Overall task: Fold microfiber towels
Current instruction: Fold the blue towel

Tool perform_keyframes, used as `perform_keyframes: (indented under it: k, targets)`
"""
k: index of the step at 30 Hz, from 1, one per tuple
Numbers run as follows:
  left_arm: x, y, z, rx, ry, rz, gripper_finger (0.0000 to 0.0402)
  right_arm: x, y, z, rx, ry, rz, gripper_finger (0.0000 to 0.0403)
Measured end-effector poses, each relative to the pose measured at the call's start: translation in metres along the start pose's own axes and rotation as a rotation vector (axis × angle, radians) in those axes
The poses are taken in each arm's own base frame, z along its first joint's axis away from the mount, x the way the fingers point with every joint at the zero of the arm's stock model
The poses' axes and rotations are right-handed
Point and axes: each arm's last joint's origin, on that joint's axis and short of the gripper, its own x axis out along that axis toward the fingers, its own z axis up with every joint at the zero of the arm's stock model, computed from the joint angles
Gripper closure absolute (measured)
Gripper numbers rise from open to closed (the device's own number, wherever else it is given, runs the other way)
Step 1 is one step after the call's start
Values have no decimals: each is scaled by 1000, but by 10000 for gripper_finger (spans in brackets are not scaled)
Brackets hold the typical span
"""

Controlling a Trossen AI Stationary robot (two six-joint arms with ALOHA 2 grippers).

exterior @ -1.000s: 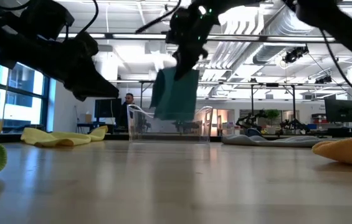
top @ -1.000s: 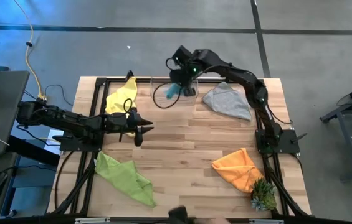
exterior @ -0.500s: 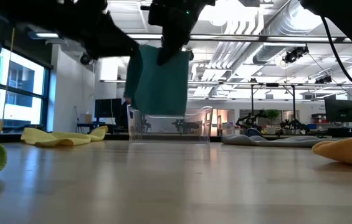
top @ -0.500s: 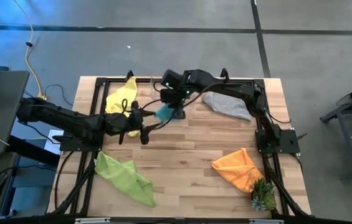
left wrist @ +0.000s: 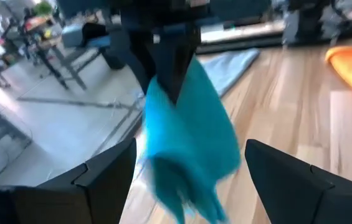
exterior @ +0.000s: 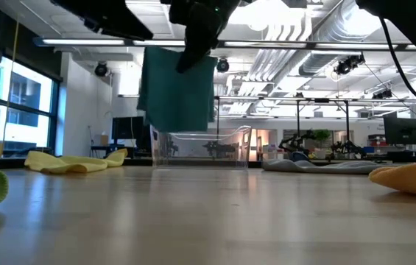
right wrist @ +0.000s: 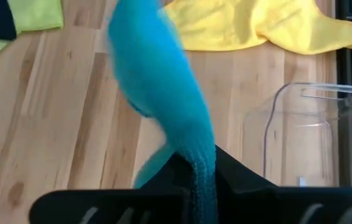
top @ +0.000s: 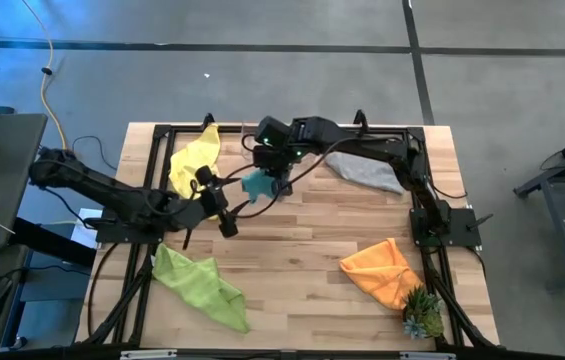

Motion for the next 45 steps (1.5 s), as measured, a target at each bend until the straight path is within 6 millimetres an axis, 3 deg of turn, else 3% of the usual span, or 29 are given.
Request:
perform_keyframes:
  k: [6,15,29,35,45]
  targets:
    - [-5,1,6,-46,37,-18,110,0,-1,0,-20,-1,-2,399]
    - [17,6,16,-147,-13,-90,110,1,5,4,-35,-24,3,399]
    - [47,6,6,-139,45,1,122,1,12,9,-12,-55,5,399]
    - [44,8,3,-98,74,5,187,1,12,9,-10,-48,6,399]
    - [34,13,0,1,119,-17,368,2,13,6,-24,-17,17,395]
